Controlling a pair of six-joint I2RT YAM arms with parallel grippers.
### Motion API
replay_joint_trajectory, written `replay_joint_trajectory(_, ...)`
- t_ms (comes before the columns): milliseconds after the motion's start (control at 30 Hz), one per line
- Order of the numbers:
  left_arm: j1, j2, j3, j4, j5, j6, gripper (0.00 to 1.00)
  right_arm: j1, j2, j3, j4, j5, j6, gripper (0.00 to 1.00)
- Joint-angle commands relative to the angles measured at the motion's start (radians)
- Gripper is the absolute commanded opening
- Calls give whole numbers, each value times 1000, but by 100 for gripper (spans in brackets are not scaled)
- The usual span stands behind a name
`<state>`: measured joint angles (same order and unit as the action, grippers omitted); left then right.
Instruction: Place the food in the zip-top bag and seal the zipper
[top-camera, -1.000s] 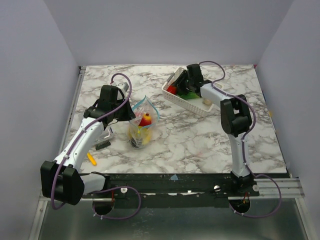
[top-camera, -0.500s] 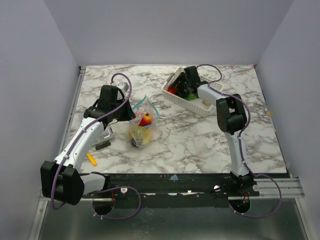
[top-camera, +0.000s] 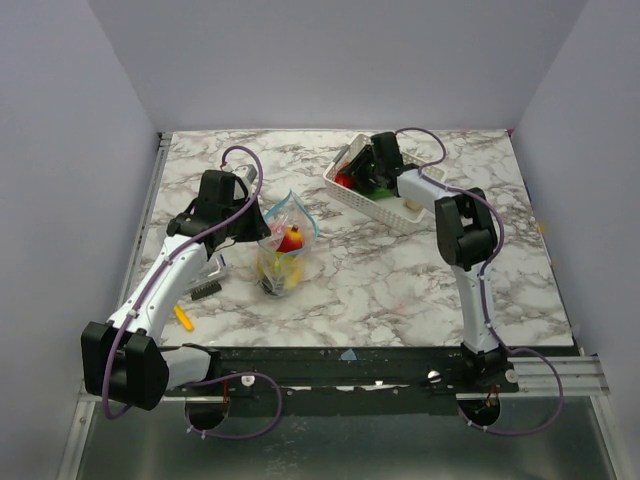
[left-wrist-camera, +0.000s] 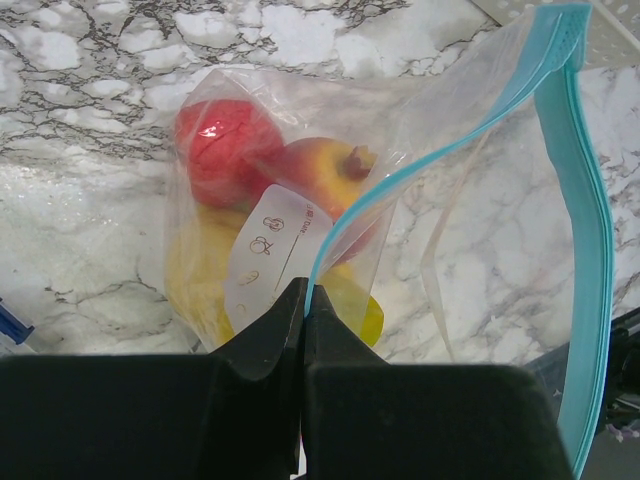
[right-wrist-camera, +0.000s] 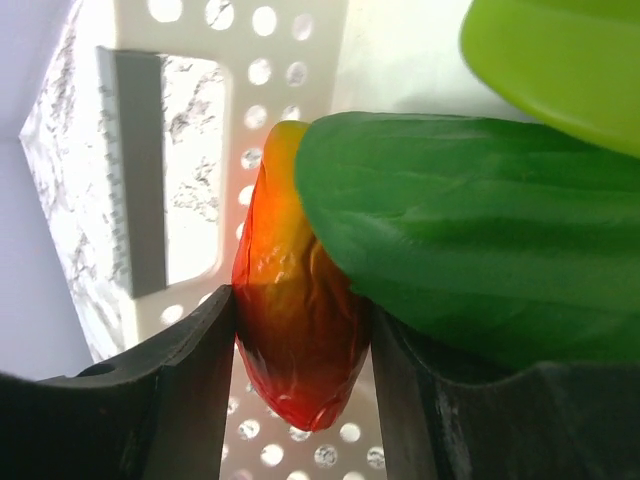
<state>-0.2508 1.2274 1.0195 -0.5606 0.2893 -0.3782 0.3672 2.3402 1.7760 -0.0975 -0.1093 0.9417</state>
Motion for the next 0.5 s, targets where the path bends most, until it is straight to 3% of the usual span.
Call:
replay_joint_trajectory(0, 7, -22, -10, 19, 22, 4, 0, -3, -104, -20, 27, -44, -18, 31)
replay_joint_trajectory(233, 7, -35, -13, 23, 20, 5, 0, -7, -201, -44, 9, -68, -83, 21)
replay_joint_trajectory(467, 7, -43, -16, 24, 27, 5, 0, -9, -328, -119, -11, -121, -160, 21)
